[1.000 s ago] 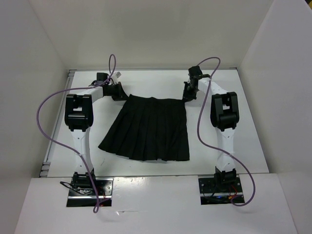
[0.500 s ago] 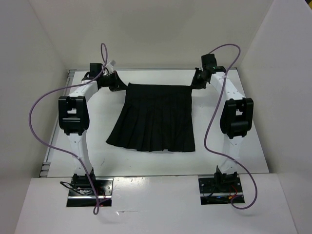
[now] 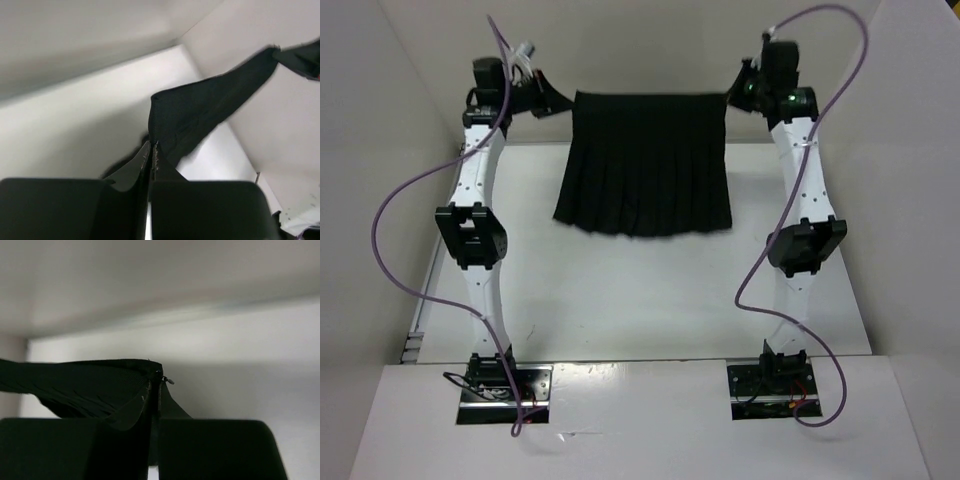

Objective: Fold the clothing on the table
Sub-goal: Fold the skirt

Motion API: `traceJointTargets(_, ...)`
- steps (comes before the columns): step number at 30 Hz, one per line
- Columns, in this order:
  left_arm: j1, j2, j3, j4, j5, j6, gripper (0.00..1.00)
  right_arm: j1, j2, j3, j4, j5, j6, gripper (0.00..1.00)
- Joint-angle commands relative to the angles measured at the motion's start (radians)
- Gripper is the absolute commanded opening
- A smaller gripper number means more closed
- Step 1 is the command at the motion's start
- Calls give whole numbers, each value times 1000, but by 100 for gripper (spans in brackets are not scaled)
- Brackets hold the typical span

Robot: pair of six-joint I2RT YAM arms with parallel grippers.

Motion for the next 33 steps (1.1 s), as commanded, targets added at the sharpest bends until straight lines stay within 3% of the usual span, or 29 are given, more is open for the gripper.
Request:
traceJointTargets(1, 79, -103, 144, 83, 38, -91, 0, -7, 5, 380, -101, 118, -52, 0)
traceJointTargets(6, 104, -192, 93, -20, 9, 12, 0, -18, -81, 268, -89, 66, -71, 0)
traceJointTargets(10, 104, -305, -273, 123, 19, -6, 0, -7, -142, 53, -92, 41, -71, 0)
traceJointTargets(11, 104, -364, -451, 157, 19, -16, 0, 20, -168, -92, -43, 63, -71, 0)
traceJointTargets(13, 104, -425, -635, 243, 9, -29, 0, 52, -292, -358, 31, 92, -71, 0)
traceJointTargets(15, 104, -532, -901, 312, 9, -29, 0, 98, -382, -523, 93, 92, -71, 0)
traceJointTargets(16, 81, -609, -985, 313, 9, -15, 0, 114, -477, -680, 94, 74, -51, 0)
traceJointTargets(18, 57, -693, -1141, 313, -1, 9, 0, 166, -577, -839, 103, 39, -20, 0)
traceJointTargets(19, 32, -777, -1285, 297, -1, 38, 0, 189, -687, -989, 103, 17, 12, 0)
traceJointTargets(22, 12, -972, -1541, 216, 12, 91, 0, 272, -897, -1233, 53, -49, 119, 0)
traceJointTargets(25, -2, -1185, -1669, 72, -48, 120, 1, 305, -1086, -1390, -26, -119, 226, 0)
traceJointTargets(28, -11, -1330, -1693, 61, -48, 39, 1, 296, -1182, -1421, -110, -111, 251, 0)
traceJointTargets(33, -11, -1263, -1645, 67, -140, 57, 1, 211, -1119, -1431, -122, -72, 159, 0)
